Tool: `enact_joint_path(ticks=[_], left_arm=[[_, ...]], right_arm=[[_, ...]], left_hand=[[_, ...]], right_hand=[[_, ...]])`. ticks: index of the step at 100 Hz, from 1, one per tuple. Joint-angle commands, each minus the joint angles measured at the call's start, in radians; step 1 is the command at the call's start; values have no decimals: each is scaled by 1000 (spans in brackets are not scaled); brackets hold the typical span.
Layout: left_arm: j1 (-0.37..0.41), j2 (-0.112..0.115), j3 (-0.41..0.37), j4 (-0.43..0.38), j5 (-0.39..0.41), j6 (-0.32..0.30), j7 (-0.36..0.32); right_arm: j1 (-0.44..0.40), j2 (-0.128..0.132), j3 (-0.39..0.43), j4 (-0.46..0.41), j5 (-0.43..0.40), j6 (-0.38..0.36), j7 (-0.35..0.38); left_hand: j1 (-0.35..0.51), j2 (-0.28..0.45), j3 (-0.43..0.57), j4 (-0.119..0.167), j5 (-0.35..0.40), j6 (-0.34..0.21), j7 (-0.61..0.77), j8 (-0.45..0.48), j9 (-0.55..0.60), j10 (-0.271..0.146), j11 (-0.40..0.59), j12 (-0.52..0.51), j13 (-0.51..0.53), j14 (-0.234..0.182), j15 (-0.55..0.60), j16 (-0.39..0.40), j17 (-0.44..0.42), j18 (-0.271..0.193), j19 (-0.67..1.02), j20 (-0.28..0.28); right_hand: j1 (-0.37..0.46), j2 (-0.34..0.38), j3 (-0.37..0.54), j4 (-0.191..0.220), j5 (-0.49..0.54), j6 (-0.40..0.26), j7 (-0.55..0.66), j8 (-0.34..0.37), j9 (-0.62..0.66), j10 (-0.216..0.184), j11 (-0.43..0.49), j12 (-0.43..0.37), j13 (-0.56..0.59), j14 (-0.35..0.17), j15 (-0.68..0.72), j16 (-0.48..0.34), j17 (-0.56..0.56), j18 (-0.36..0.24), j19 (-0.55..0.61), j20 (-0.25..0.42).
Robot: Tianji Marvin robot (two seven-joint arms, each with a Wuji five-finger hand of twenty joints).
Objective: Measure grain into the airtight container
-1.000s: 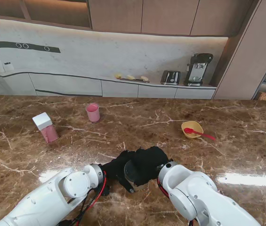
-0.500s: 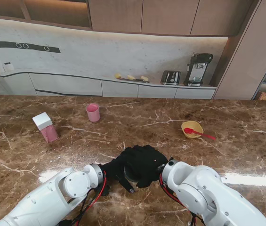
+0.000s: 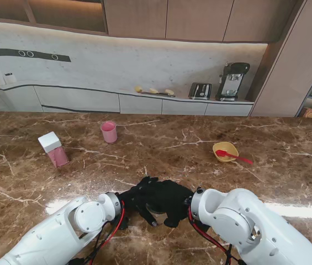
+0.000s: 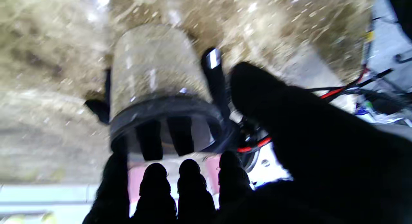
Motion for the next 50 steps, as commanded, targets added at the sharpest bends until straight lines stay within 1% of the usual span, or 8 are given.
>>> enact_joint_path(ticks=[1,8,16,26,32,41,46,50], left_arm=[[34,7,18,45,5,23,-22],[34,7,19,45,4,23,-22],[35,7,18,43,5,23,-22],[37,9,16,41,7,25,-24],[38,9,14,40,8,26,-25],[39,10,12,39,7,26,-26],[39,9,11,39,5,26,-26],[38,9,12,39,5,26,-26]], right_arm=[[-23,-4,-5,5,-76,31,-80],[-36,-13,-5,9,-133,47,-134],[-50,-22,-12,13,-226,82,-200],[-58,-31,-26,18,-303,136,-257],[-55,-32,-33,22,-322,156,-266],[-48,-32,-43,23,-317,171,-253],[-44,-33,-47,31,-312,164,-268],[-39,-29,-42,26,-286,145,-245]], left_hand=[[80,360,169,23,256,-128,468,78,26,-13,25,3,65,214,156,57,144,432,301,41],[81,360,169,23,256,-127,469,79,25,-12,25,2,64,216,156,57,144,433,301,41],[80,360,168,23,256,-128,469,79,26,-13,25,2,65,215,156,57,144,432,301,41],[81,359,169,23,257,-129,469,79,26,-14,25,2,65,216,156,57,144,433,301,41],[81,360,169,23,257,-130,468,79,26,-14,25,2,65,216,156,57,144,432,301,41],[81,358,170,24,257,-133,470,81,26,-14,25,2,65,214,156,57,144,433,300,41],[80,358,170,24,257,-132,470,81,25,-13,25,2,65,215,156,57,145,433,300,41],[80,358,171,23,257,-132,470,81,26,-14,25,2,65,215,156,57,145,433,300,41]], right_hand=[[-68,-15,-97,-12,-28,36,-24,-78,-30,28,-27,-22,-35,-13,-11,-6,-2,-126,29,22],[-124,5,-186,-18,-38,63,8,24,-26,21,-3,91,-4,-16,30,91,27,-119,71,51],[-201,58,-270,-22,-46,121,94,385,27,1,132,234,132,-29,147,176,116,-106,181,127],[-243,115,-345,-24,25,130,268,496,102,-33,332,421,362,-69,374,363,298,-81,420,307],[-271,187,-528,13,60,114,333,552,160,-56,419,503,529,-114,560,505,452,-87,593,397],[-275,132,-490,40,149,92,385,596,281,-73,510,553,651,-145,715,585,552,-102,742,415],[-108,104,-491,53,242,56,410,597,378,-83,527,555,716,-145,726,572,600,-98,783,354],[6,52,-201,41,235,9,362,555,354,-80,454,492,659,-114,574,484,560,-100,685,262]])
